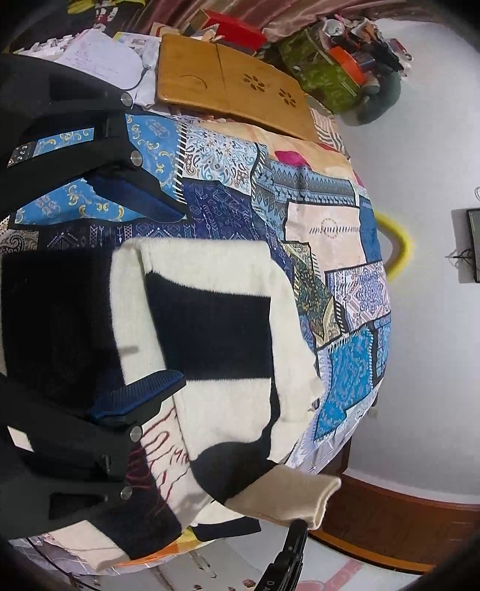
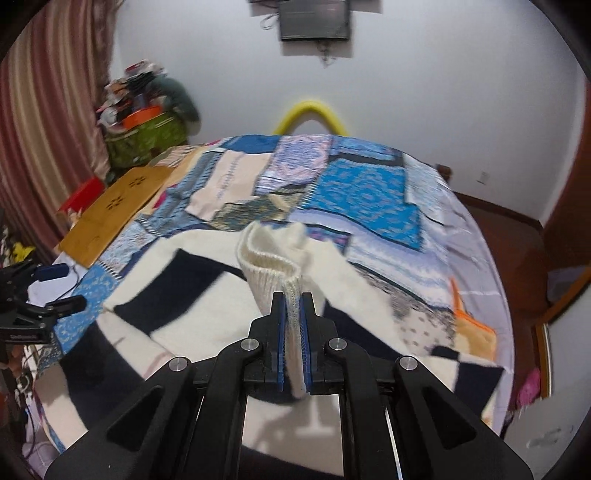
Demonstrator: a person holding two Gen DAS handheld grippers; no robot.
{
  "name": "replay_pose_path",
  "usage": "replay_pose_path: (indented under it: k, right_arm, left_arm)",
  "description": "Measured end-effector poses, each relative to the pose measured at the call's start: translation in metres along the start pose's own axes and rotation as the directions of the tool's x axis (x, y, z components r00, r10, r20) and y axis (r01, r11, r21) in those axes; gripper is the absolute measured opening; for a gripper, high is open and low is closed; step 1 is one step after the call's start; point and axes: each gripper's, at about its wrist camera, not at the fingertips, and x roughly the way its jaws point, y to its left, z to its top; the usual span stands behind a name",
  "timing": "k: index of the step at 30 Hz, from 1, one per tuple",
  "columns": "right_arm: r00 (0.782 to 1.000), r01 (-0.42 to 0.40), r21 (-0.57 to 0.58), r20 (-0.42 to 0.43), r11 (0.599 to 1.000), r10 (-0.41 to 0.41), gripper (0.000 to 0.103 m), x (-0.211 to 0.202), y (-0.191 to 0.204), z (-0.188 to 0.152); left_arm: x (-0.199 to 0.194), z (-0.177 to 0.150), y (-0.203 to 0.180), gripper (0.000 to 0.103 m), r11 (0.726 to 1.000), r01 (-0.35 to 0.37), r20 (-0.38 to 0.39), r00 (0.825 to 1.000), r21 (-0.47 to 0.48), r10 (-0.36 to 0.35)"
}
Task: Fold small clothes
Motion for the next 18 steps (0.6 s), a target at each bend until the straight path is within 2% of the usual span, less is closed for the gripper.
replay_pose_path:
  k: [7, 18]
  right_arm:
    - [0.997, 0.065, 0.089, -0.044, 0.994, -0.061, 0.007, 0.0, -0.044, -0.028]
    - [0.983, 0.107, 0.221, -0.171, 0.969, -0.07, 0.009, 0.013, -0.095, -0.08]
  left_arm:
    - [-0.002, -0.001, -0.015, 0.082, 1.0, 0.001, -0.003, 1.0, 0.026, -0.001]
    - [0.007, -0.002, -0.028, 0.082, 0.999, 0.003, -0.033, 0.999, 0.043, -0.002]
